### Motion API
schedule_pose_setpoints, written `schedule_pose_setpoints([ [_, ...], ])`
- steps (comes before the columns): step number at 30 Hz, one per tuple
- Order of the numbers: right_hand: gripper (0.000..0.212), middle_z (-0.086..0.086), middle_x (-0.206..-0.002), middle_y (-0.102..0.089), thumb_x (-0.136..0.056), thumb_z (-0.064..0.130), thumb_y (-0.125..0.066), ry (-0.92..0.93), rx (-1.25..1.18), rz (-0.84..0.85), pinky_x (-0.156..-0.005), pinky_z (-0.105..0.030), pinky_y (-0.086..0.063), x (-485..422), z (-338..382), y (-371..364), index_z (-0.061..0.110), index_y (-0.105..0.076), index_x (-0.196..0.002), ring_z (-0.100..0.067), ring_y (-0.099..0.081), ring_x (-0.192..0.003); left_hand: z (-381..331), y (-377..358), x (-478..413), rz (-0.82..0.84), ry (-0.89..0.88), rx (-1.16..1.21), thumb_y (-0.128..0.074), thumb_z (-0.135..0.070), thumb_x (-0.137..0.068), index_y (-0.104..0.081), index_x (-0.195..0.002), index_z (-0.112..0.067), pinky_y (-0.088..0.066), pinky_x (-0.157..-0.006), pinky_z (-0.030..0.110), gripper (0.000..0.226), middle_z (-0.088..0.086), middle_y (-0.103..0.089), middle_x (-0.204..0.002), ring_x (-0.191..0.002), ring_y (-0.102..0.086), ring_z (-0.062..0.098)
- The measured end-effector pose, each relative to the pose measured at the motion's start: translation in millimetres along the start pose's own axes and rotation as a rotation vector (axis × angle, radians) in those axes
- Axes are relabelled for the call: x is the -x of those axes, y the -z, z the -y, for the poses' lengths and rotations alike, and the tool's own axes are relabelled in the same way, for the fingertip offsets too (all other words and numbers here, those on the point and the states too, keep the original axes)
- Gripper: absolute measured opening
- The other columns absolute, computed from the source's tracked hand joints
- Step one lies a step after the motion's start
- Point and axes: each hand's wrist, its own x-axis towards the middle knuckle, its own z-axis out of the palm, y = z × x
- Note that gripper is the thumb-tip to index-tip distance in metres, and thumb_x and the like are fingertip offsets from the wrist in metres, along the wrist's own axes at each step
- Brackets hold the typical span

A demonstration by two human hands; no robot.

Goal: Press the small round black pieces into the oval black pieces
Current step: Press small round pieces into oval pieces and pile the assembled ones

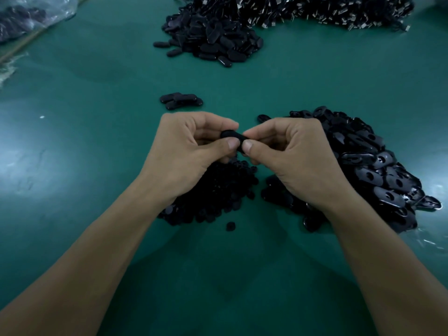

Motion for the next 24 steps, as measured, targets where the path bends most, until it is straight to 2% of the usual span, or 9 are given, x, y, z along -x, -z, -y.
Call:
schedule_pose_setpoints([
  [8,0.004,0.017,-0.073,-0.072,-0.081,0.028,-0.070,0.009,0.029,-0.032,-0.063,-0.018,-0.049,0.5,0.9,-6.9,0.032,-0.068,-0.081,0.000,-0.067,-0.065,-1.8,2.6,-0.3,0.019,0.027,0.044,-0.076,0.003,-0.083,-0.072,-0.091,-0.014,-0.055,-0.062,0.014,0.020,-0.001,-0.077,-0.072,-0.060,-0.071,0.006],
  [14,0.012,0.011,-0.073,-0.074,-0.085,0.017,-0.078,0.027,-0.054,0.040,-0.063,-0.014,-0.050,0.6,1.2,-0.7,0.027,-0.073,-0.088,-0.004,-0.069,-0.065,-1.4,6.6,-0.8,0.042,0.070,0.057,-0.076,0.001,-0.082,-0.073,-0.091,-0.014,-0.056,-0.062,0.015,0.018,0.001,-0.077,-0.074,-0.060,-0.071,0.008],
  [18,0.010,0.006,-0.074,-0.075,-0.086,0.018,-0.075,0.010,-0.040,0.034,-0.062,-0.014,-0.050,0.0,0.5,-1.1,0.028,-0.073,-0.088,-0.007,-0.071,-0.066,-0.8,6.6,-1.3,0.053,0.080,0.062,-0.076,0.000,-0.081,-0.073,-0.091,-0.016,-0.056,-0.063,0.015,0.018,0.001,-0.077,-0.074,-0.061,-0.071,0.008],
  [24,0.010,0.008,-0.074,-0.075,-0.085,0.017,-0.077,-0.003,-0.045,0.016,-0.064,-0.015,-0.051,0.5,1.1,-2.1,0.026,-0.073,-0.087,-0.006,-0.071,-0.067,-2.6,8.4,-0.7,0.064,0.068,0.082,-0.079,-0.018,-0.068,-0.075,-0.090,-0.017,-0.056,-0.064,0.016,0.023,0.003,-0.077,-0.076,-0.062,-0.071,0.009],
])
